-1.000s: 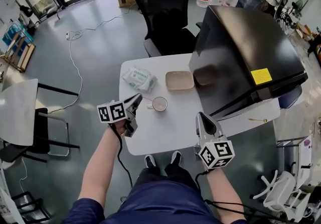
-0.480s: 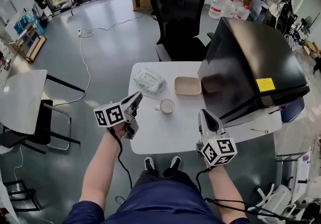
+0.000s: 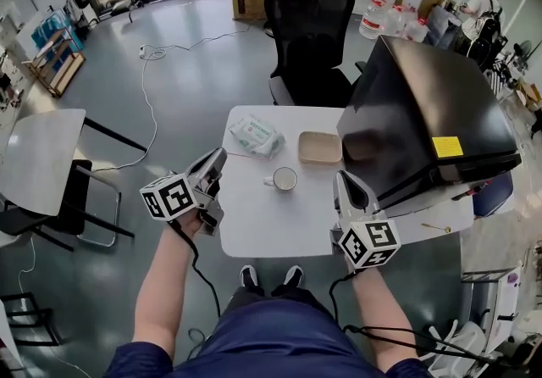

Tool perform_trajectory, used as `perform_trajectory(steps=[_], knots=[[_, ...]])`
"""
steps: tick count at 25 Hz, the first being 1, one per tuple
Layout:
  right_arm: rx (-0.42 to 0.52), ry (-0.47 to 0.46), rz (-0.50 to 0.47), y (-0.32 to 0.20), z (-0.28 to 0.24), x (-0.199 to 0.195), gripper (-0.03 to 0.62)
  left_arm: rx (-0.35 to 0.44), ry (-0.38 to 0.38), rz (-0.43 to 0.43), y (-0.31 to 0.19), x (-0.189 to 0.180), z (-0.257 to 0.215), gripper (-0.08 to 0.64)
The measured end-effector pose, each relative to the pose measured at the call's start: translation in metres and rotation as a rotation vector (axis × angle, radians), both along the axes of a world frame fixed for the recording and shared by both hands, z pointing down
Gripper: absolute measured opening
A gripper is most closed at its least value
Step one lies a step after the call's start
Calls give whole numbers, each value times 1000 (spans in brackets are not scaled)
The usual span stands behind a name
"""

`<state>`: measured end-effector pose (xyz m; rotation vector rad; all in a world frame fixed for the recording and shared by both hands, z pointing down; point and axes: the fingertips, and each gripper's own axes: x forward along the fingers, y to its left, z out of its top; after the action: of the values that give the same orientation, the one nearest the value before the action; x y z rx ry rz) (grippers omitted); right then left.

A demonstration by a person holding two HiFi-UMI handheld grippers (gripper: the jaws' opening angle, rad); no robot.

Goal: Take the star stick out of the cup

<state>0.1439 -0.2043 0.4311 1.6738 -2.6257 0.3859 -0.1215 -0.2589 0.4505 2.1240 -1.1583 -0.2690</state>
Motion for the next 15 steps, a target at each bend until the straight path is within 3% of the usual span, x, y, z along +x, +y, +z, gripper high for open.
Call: perform_trajectory(steps=[15], knots=[[38, -1, -70, -20, -17, -23, 6, 81, 57, -122, 23, -41, -33, 11]])
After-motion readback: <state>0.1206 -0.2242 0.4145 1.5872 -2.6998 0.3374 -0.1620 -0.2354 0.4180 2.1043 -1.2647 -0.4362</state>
